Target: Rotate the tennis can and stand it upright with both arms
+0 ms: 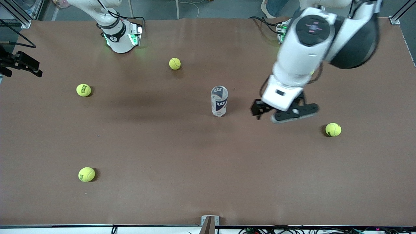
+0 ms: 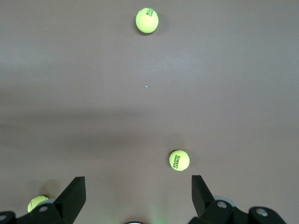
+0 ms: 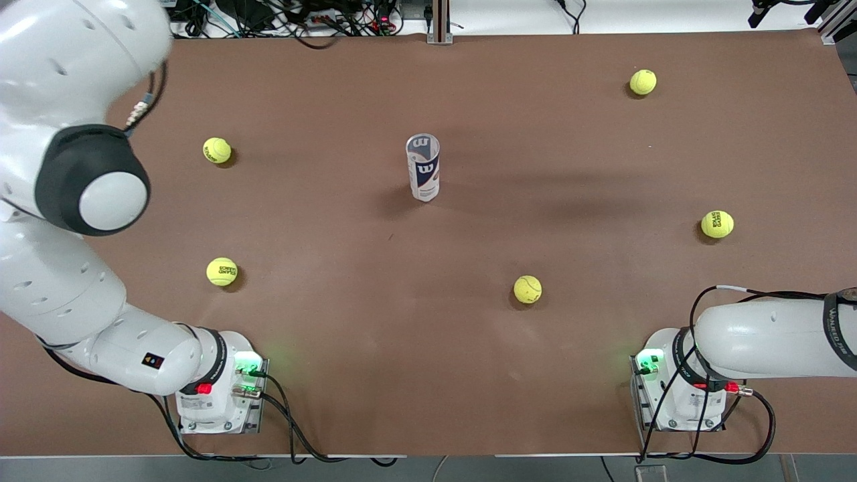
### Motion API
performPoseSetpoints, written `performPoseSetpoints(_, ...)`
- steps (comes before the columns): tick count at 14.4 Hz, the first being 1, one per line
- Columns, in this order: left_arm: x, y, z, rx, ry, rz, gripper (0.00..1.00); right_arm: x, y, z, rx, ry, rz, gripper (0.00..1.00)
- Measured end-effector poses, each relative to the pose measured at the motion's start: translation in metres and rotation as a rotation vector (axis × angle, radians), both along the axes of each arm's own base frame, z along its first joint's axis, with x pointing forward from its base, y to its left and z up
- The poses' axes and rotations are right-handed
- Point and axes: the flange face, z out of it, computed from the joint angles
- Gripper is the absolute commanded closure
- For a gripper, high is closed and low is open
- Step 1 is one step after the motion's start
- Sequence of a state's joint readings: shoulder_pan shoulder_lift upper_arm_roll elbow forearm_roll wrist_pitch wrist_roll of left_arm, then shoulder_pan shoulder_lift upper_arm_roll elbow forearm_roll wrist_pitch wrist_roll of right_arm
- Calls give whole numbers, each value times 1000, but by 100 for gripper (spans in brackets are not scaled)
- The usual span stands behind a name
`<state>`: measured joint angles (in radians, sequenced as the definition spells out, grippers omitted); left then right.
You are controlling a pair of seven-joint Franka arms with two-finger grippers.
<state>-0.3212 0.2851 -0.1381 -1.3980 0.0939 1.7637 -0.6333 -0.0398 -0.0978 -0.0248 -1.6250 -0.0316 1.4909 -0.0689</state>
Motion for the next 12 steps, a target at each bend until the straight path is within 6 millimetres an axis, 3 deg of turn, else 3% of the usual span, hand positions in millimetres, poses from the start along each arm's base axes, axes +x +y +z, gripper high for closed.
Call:
performPoseSetpoints(5, 12, 133, 41, -2, 48, -144, 0, -2, 5, -2, 45, 19, 2, 0)
performPoseSetpoints(9, 10, 197, 67, 3, 16, -112, 0, -3, 6, -2, 49, 24, 3, 0)
performPoseSetpoints(12, 3, 236, 81, 23, 13, -229, 0, -3, 7, -3, 50, 31, 4, 0)
